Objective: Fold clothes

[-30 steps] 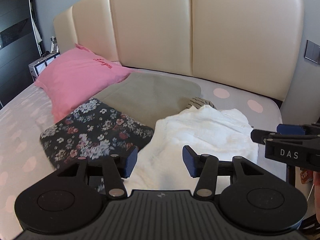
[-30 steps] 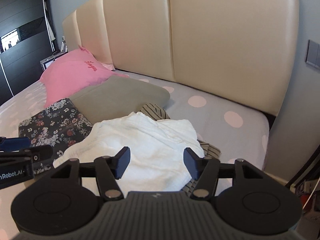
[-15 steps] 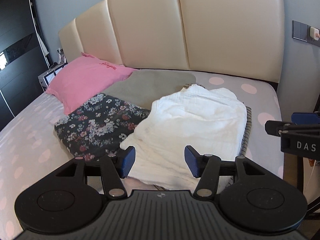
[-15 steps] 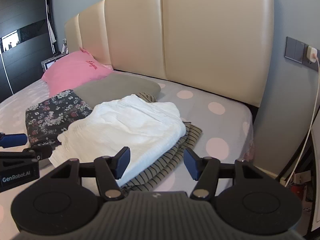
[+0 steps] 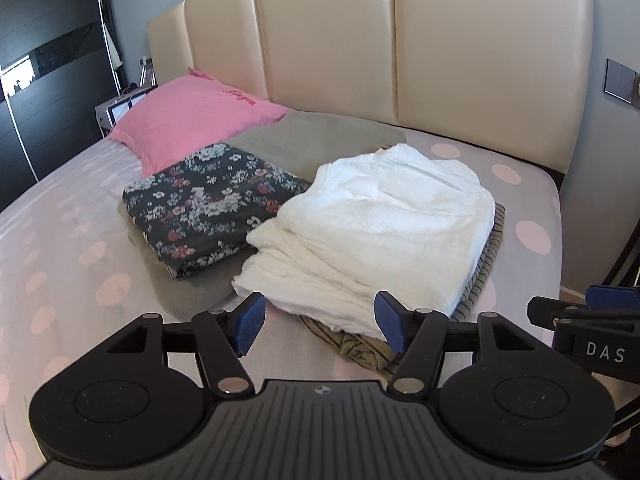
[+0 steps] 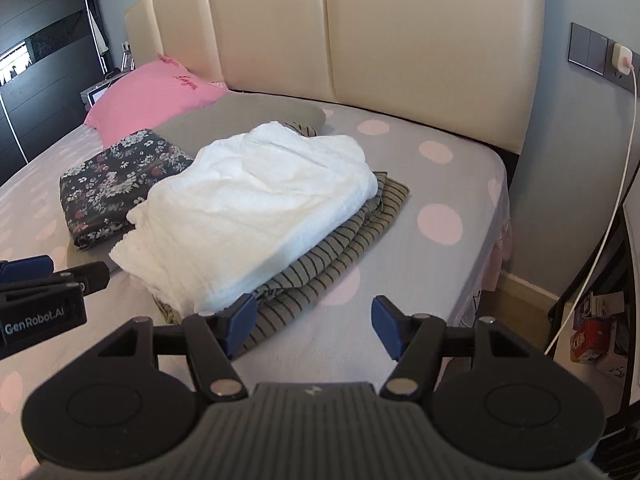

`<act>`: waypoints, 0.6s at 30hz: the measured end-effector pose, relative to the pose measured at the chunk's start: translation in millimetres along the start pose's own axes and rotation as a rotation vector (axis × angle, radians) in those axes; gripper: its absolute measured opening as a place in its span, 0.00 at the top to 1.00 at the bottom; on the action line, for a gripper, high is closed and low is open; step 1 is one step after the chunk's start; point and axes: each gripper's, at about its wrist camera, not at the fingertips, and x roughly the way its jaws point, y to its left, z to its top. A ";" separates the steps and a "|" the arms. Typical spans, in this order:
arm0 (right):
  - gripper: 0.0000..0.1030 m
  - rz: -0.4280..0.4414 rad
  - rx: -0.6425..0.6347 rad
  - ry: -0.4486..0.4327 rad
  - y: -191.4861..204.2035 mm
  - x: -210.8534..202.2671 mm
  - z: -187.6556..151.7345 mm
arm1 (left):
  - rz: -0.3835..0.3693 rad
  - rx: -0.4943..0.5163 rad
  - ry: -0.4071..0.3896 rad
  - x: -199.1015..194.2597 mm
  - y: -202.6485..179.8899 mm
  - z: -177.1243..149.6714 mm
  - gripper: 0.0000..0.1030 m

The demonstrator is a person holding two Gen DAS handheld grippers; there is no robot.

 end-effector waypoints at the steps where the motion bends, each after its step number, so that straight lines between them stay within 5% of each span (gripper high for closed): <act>1: 0.35 -0.008 -0.005 -0.001 0.1 -0.2 -0.5 | 0.003 -0.002 0.002 -0.8 -0.7 -1.7 0.43; 18: 0.34 -0.032 -0.064 -0.015 11.0 -2.8 -5.9 | 0.003 -0.049 0.029 -2.5 -6.1 -13.3 0.43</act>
